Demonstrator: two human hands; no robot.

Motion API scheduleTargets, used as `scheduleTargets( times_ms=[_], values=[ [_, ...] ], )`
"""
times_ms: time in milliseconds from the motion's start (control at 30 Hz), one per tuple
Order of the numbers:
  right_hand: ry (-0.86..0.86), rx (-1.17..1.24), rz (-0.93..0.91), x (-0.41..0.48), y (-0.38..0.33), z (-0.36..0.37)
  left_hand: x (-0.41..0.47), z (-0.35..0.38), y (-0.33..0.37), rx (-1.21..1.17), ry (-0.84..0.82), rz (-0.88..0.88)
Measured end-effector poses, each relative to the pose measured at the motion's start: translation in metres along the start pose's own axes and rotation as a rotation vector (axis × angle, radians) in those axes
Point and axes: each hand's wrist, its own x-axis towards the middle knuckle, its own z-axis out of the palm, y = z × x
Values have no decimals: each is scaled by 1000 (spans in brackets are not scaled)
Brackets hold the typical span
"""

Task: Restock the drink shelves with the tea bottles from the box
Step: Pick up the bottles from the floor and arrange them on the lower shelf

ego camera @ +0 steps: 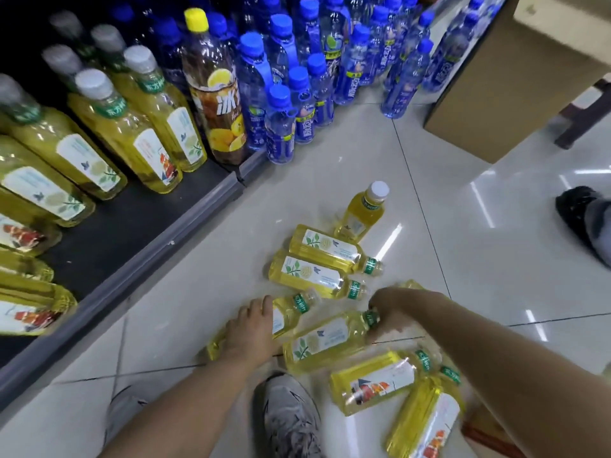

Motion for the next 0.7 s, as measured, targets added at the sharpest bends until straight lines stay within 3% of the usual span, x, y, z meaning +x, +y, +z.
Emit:
scheduleTargets(
  times_ms=[133,267,467,700],
  values=[
    [190,262,-72,-15,-50,-22,-30,-37,-14,-242,104,-137],
    [409,-108,-157,-39,-125,-34,-60,-88,-35,-383,264,-168],
    [635,-159,-311,-83,-200,-84,-99,-159,-82,-581,562,-240],
    [948,-294,-527,-126,-290,-159,-105,-221,-131,-992,870,-489]
  ],
)
